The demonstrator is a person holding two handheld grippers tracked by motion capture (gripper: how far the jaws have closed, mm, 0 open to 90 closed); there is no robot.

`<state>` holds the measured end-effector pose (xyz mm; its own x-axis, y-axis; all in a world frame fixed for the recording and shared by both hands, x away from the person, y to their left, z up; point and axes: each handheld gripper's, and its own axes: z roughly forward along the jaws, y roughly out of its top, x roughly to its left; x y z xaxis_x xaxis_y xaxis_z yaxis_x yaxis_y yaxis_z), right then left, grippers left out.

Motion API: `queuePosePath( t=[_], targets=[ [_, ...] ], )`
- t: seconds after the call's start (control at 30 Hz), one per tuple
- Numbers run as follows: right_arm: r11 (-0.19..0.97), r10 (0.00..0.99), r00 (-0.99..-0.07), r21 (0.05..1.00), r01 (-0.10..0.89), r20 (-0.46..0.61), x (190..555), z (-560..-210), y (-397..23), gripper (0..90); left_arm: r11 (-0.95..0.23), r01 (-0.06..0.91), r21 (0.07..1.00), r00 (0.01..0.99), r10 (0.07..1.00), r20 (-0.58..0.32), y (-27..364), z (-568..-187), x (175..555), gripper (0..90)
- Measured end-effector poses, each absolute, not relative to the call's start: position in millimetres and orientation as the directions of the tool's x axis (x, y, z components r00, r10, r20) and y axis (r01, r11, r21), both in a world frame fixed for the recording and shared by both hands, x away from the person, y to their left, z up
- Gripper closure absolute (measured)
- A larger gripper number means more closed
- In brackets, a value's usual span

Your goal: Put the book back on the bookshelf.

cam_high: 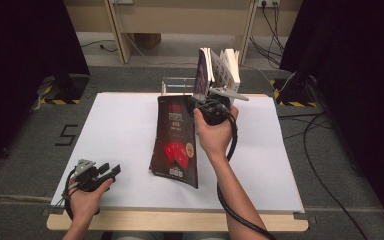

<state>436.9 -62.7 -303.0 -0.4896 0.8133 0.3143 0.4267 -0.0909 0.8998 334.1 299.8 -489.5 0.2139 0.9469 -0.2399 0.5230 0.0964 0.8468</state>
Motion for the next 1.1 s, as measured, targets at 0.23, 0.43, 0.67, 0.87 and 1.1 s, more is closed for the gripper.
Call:
queuePosePath(
  t=[0.23,0.43,0.67,0.87,1.1],
  targets=[
    [-0.108,0.826,-0.484,0.924,0.367,0.289,436.2,-283.5,-65.2,88.3,0.093,0.524,0.847,0.217,0.947,-0.238,298.9,-490.2,334.4,49.0],
    [-0.104,0.845,-0.468,0.939,0.327,0.257,447.0,-268.5,-59.4,88.3,0.088,0.526,0.846,0.218,0.947,-0.234,298.5,-492.0,334.1,49.0],
    [-0.124,0.851,-0.458,0.945,0.302,0.258,464.1,-255.9,-54.0,88.3,0.082,0.532,0.843,0.225,0.946,-0.234,297.2,-494.6,333.8,49.0],
    [-0.133,0.868,-0.433,0.953,0.272,0.244,480.2,-248.6,-46.5,88.2,0.079,0.529,0.845,0.23,0.945,-0.232,297.3,-493.7,332.8,49.1],
    [-0.125,0.884,-0.404,0.952,0.281,0.235,506.3,-244.6,-34.7,88.2,0.086,0.526,0.846,0.229,0.944,-0.238,298.2,-492.9,332.3,49.1]
  ],
)
